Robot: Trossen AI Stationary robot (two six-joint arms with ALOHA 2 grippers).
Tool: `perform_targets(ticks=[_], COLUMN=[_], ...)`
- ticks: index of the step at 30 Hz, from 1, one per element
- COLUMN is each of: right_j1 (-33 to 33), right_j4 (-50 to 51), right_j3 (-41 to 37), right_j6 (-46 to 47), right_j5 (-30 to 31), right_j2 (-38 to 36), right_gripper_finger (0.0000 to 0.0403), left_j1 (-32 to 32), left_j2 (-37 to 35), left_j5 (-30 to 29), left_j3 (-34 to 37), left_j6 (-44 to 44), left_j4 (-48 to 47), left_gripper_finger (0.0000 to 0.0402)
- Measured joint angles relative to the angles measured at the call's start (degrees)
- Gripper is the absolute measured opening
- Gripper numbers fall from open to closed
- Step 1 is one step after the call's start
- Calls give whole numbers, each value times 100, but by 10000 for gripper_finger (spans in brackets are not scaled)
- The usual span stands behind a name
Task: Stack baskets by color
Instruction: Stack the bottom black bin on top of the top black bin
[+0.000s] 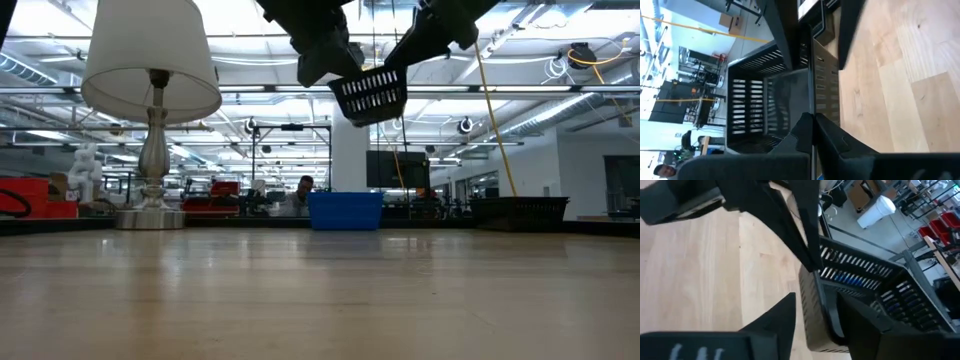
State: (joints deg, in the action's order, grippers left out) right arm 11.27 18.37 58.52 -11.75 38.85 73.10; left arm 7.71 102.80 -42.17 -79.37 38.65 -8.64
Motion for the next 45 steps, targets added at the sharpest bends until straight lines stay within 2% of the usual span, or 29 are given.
perform_targets(ticks=[21,25,29,36,39,43,45], right_j1=[-116,-116,-118,-123,-123,-116,-118], right_j4=[219,313,369,442,425,437,425], right_j3=[2,2,2,-4,-4,-4,-4], right_j6=[-256,-271,-292,-405,-503,-642,-699], right_j5=[-43,-42,2,-7,-31,-452,-457], right_j2=[22,20,26,24,24,24,24], right_gripper_finger=[11,8,5,5,5,5,5], left_j1=[153,161,169,85,-3,-186,-253], left_j2=[0,0,-1,-13,-13,-13,-13], left_j5=[148,302,579,924,942,995,1072], left_j3=[2,3,1,0,0,0,0], left_j6=[224,208,12,-586,-750,-999,-1121], left_j4=[375,430,534,404,385,269,43], left_gripper_finger=[12,12,45,155,190,202,196])
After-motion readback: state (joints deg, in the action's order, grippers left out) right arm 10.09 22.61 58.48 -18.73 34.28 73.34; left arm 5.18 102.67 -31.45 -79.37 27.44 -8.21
